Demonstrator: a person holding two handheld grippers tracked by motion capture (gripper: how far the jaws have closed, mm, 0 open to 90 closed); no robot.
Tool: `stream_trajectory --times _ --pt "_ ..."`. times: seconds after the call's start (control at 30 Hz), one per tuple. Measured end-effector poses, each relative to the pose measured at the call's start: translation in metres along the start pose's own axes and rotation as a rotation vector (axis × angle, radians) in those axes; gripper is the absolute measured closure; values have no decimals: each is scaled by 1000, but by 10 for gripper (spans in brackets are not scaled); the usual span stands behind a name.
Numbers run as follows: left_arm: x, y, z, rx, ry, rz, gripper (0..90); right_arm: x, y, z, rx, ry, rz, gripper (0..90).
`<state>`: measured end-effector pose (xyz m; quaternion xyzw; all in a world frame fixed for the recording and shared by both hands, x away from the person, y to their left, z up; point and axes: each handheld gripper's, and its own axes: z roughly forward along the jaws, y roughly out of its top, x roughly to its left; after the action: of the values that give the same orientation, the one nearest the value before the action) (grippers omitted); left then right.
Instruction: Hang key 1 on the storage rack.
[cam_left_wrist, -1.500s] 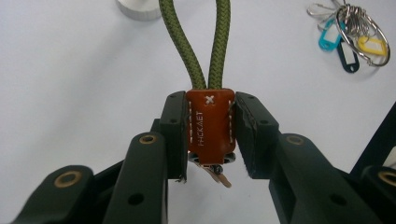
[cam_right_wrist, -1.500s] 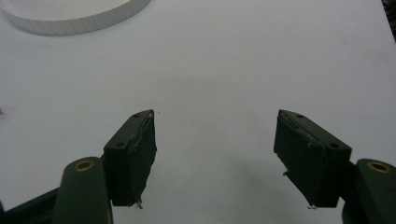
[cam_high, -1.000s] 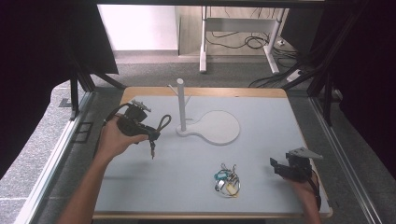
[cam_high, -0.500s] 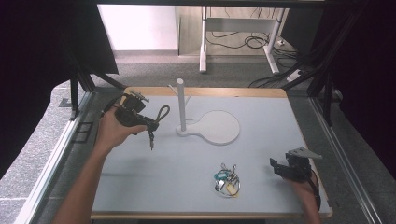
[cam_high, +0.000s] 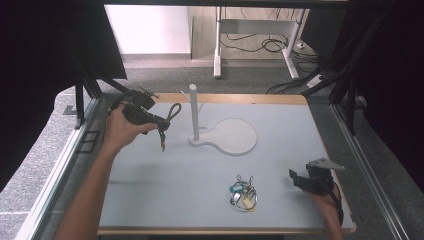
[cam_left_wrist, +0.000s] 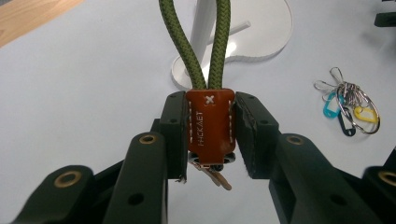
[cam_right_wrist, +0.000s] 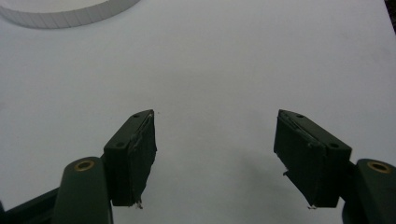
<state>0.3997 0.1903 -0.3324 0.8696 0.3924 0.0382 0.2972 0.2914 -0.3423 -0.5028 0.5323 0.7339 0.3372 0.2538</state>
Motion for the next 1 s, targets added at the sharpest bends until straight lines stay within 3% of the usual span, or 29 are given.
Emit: stream_trajectory --times 0.43,0.57,1.0 --pt "11 17 -5 -27 -1 -28 663 0 0 0 4 -3 -1 299" --pt "18 21 -6 -42 -10 -53 663 -1 0 1 10 -5 -3 299" --pt "26 35 -2 -50 -15 -61 664 0 -1 3 17 -9 -3 299"
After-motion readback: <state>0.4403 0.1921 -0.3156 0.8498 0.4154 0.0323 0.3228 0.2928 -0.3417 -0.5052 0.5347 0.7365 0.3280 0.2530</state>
